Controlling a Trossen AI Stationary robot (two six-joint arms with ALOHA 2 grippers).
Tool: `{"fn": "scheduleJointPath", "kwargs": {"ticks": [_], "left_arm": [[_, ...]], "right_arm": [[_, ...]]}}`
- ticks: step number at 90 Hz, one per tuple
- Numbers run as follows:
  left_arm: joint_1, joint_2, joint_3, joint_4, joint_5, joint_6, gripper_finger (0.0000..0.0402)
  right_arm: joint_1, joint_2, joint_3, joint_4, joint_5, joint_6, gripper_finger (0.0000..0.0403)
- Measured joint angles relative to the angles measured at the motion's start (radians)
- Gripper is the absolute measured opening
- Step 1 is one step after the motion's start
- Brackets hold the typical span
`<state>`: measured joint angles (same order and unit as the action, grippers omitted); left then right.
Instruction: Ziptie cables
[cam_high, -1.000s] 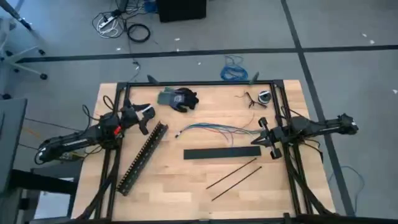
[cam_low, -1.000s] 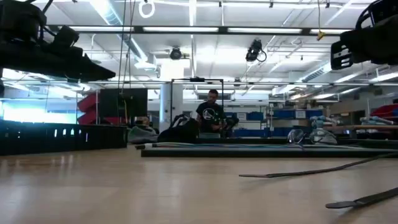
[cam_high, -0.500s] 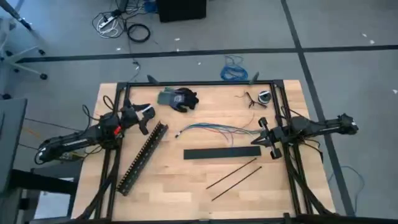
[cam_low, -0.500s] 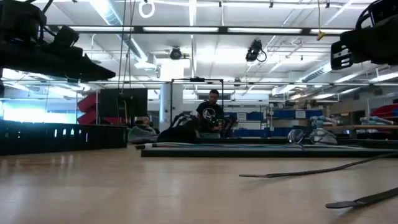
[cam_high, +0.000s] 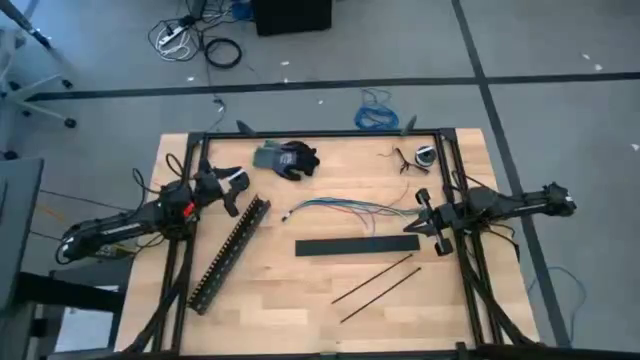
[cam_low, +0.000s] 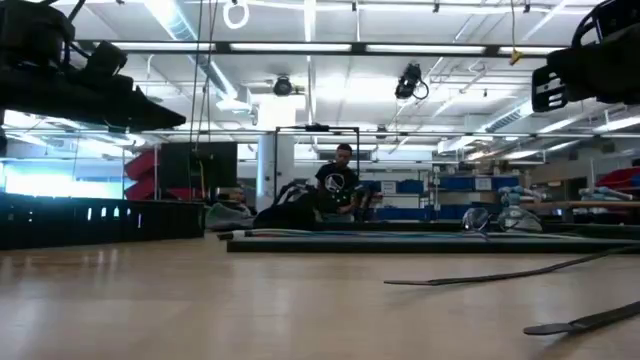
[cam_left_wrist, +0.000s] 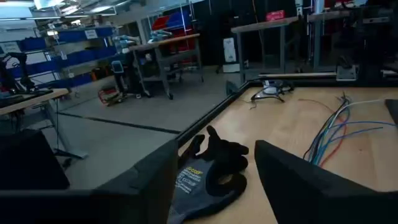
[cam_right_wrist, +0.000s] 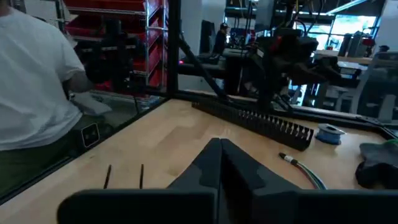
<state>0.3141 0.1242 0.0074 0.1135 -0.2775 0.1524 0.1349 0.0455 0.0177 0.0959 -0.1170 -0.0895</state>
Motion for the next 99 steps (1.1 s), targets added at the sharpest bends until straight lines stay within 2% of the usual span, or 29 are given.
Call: {"fn": "scheduleJointPath", "kwargs": {"ticks": [41,68,88,99], "left_arm": [[0.0,0.0,0.0,0.0,0.0,0.0,0.0208],[0.0,0.0,0.0,0.009,0.0,-0.005,0.0208],[0.0,0.0,0.0,0.106,0.0,-0.08,0.0208],[0.0,0.0,0.0,0.176,0.0,-0.082,0.0208]], "right_arm": [[0.0,0.0,0.0,0.005,0.0,-0.003,0.0003],[0.0,0.0,-0.001,0.147,0.003,-0.041,0.0003],[0.0,0.0,-0.001,0.326,0.052,-0.088,0.0003],[0.0,0.0,-0.001,0.376,0.16,-0.089,0.0003]]}}
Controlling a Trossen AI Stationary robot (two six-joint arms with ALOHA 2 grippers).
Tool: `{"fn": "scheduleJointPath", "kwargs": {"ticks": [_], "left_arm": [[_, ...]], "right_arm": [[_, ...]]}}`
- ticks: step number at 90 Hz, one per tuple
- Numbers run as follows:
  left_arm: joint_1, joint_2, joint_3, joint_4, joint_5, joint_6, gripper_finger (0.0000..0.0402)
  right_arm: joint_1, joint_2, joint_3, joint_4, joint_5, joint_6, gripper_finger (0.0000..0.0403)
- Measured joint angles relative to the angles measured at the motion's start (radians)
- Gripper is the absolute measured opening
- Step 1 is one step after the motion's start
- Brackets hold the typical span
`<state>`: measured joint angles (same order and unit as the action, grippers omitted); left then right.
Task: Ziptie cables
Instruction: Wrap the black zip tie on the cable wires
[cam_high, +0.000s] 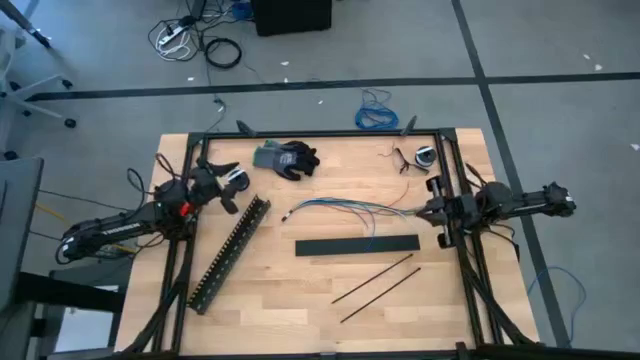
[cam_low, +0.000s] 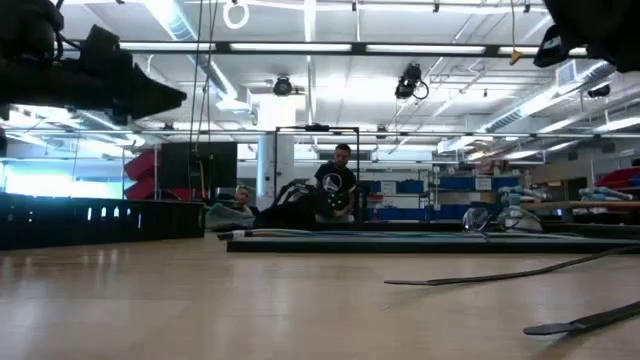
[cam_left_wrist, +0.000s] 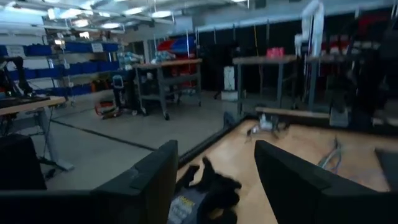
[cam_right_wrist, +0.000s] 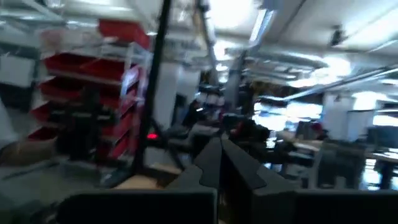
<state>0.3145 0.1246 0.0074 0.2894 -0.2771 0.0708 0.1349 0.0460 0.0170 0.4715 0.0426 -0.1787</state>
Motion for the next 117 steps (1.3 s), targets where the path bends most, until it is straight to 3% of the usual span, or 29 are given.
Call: {"fn": "scheduleJointPath", "kwargs": {"ticks": [18,39,64,83,92,102,117], "left_arm": [[0.0,0.0,0.0,0.132,0.01,0.002,0.0208],[0.0,0.0,0.0,0.225,-0.056,0.028,0.0208],[0.0,0.001,0.003,0.324,-0.048,-0.001,0.0208],[0.0,0.065,0.114,0.269,-0.025,-0.053,0.0208],[0.0,0.15,0.21,0.137,-0.03,-0.064,0.0208],[0.0,0.278,0.335,-0.011,-0.029,-0.084,0.0208],[0.0,0.51,0.472,-0.136,0.149,-0.141,0.0208]], "right_arm": [[-0.001,0.0,0.0,0.014,0.134,-0.047,0.0003],[-0.001,0.0,0.0,0.036,0.398,-0.069,0.0003],[-0.015,0.045,0.0,0.038,0.414,-0.051,0.0003],[-0.097,0.124,0.002,0.065,0.404,0.043,0.0003],[-0.143,0.188,0.029,0.059,0.364,0.12,0.0003],[-0.181,0.278,0.067,0.06,0.389,0.158,0.0003],[-0.196,0.435,0.121,0.07,0.4,0.151,0.0003]]}}
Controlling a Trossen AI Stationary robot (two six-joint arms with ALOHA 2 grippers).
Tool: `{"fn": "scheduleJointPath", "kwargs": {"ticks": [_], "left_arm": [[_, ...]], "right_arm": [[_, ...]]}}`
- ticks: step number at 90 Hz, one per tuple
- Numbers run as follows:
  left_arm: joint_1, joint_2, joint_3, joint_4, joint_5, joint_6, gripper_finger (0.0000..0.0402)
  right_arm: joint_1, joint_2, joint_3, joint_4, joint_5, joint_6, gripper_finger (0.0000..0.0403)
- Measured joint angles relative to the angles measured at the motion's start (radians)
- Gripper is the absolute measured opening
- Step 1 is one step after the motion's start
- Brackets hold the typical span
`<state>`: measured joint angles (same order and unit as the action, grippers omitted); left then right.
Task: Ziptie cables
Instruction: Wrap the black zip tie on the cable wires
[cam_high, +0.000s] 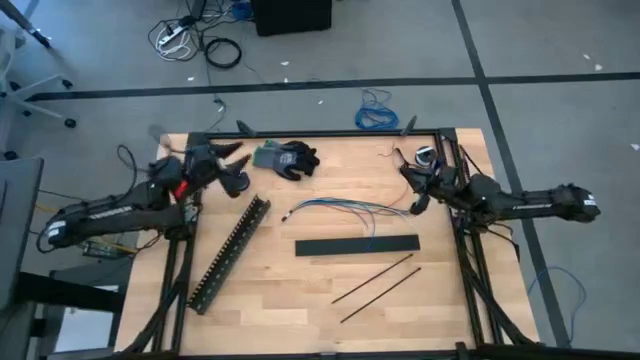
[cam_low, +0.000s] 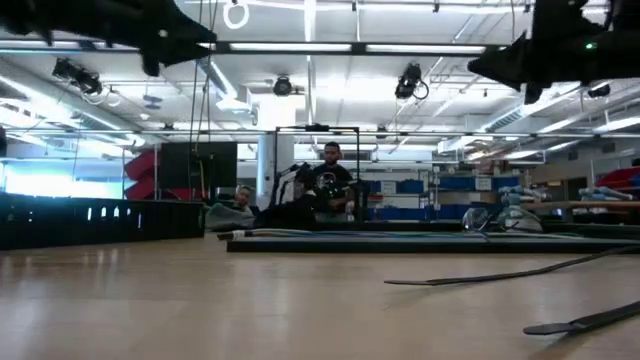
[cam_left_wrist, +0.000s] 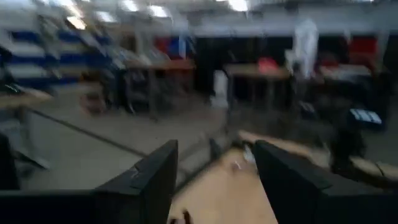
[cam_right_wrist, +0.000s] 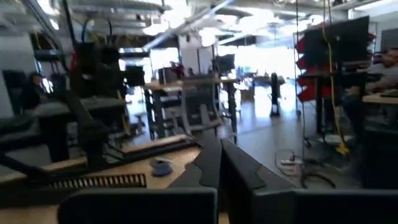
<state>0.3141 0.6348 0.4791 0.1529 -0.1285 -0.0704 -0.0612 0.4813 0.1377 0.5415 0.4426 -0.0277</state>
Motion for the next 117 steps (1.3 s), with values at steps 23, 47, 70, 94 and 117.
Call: {"fn": "scheduleJointPath", "kwargs": {"ticks": [23,47,70,94,117], "left_arm": [[-0.036,0.338,0.056,0.105,0.33,-0.088,0.0207],[-0.146,0.638,0.098,0.297,0.441,-0.148,0.0207],[-0.249,0.898,0.23,0.413,0.463,-0.251,0.0207],[-0.334,1.143,0.455,0.405,0.526,-0.23,0.0207],[-0.368,1.244,0.539,0.392,0.703,-0.145,0.0207]], "right_arm": [[0.002,0.24,0.062,-0.002,-0.157,0.161,0.0003],[0.003,0.323,0.138,-0.264,-0.408,0.393,0.0003],[0.002,0.291,0.195,-0.607,-0.298,0.487,0.0003],[0.009,0.236,0.248,-0.912,-0.263,0.609,0.0003],[0.176,0.275,0.236,-0.885,-0.516,0.716,0.0008]]}}
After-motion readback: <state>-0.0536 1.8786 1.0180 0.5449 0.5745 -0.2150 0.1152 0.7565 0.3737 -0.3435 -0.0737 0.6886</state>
